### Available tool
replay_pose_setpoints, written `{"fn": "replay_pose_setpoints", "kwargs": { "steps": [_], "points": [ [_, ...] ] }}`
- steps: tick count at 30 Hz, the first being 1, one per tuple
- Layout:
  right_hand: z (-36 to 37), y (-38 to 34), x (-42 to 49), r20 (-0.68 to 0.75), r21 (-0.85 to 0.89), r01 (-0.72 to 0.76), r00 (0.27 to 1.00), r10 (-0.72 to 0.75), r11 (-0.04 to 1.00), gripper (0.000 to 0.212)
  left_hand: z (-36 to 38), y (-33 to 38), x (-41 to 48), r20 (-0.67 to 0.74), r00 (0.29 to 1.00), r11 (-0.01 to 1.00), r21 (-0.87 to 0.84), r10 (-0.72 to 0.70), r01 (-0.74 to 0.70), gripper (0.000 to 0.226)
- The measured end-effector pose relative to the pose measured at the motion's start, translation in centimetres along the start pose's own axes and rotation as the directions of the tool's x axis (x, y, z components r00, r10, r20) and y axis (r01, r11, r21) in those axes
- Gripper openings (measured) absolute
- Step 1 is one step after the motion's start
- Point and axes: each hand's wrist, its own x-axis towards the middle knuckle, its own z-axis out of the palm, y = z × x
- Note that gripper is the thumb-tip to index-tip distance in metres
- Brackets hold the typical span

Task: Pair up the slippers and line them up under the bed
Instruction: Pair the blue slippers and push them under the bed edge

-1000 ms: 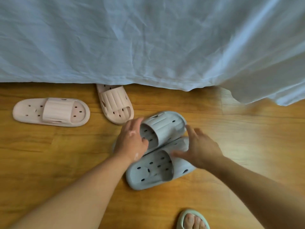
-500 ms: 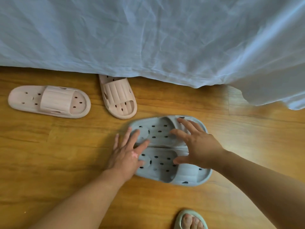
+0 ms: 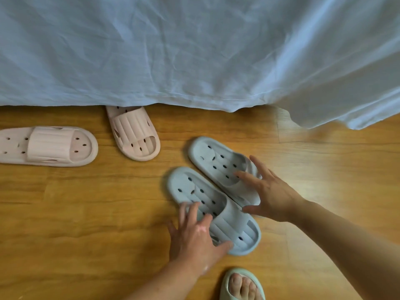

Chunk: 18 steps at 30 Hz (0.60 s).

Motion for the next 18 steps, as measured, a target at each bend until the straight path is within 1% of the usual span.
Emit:
{"fn": "replay_pose_setpoints", "kwargs": {
  "steps": [2, 4, 6, 7, 11, 12, 14, 15, 16, 18],
  "points": [
    [0.8, 0.3, 0.1, -0.053, 0.018, -0.01, 0.999, 0.011, 1.0, 0.083, 1.2, 0.3, 0.1, -0.04, 0.999, 1.0, 0.003, 0.007, -0.007, 0.059],
    [1.5, 0.1, 0.1, -0.127, 0.034, -0.045, 0.991, 0.049, 0.998, 0.074, 1.6, -0.3, 1.0, -0.137, 0.987, 0.997, -0.012, 0.079, -0.081, 0.048],
    [2.4, 0.0, -0.1, -0.176, 0.049, -0.099, 0.979, 0.106, 0.994, 0.071, 0.6, -1.0, 2.1, -0.113, 0.98, 0.986, -0.012, 0.163, -0.165, 0.05],
    [2.7, -0.1, -0.2, -0.189, 0.063, -0.136, 0.971, 0.146, 0.989, 0.071, -0.4, -1.6, 2.8, -0.08, 0.98, 0.983, -0.006, 0.18, -0.182, 0.053],
    [2.4, -0.9, 0.7, -0.234, 0.102, -0.28, 0.926, 0.297, 0.954, 0.078, -6.0, -3.5, 7.0, -0.04, 0.98, 0.977, 0.096, 0.193, -0.189, 0.054],
    [2.0, -1.2, 1.4, -0.252, 0.1, -0.3, 0.915, 0.315, 0.949, 0.08, -7.2, -3.6, 8.0, -0.036, 0.983, 0.977, 0.116, 0.182, -0.177, 0.054],
    [1.0, -1.8, 2.8, -0.277, 0.096, -0.336, 0.895, 0.35, 0.937, 0.086, -8.8, -3.6, 9.5, -0.081, 0.987, 0.984, 0.123, 0.138, -0.128, 0.061],
    [0.6, -2.0, 3.4, -0.281, 0.091, -0.351, 0.889, 0.362, 0.932, 0.09, -9.0, -3.5, 9.7, -0.112, 0.99, 0.994, 0.075, 0.09, -0.082, 0.067],
    [0.4, -2.1, 3.8, -0.276, 0.096, -0.356, 0.888, 0.369, 0.929, 0.094, -9.0, -3.3, 9.7, -0.128, 0.992, 1.0, -0.01, 0.019, -0.021, 0.074],
    [0.3, -2.1, 3.9, -0.247, 0.146, -0.339, 0.897, 0.366, 0.93, 0.102, -8.1, -2.8, 8.8, -0.116, 0.988, 0.981, -0.179, -0.101, 0.079, 0.089]
  ]
}}
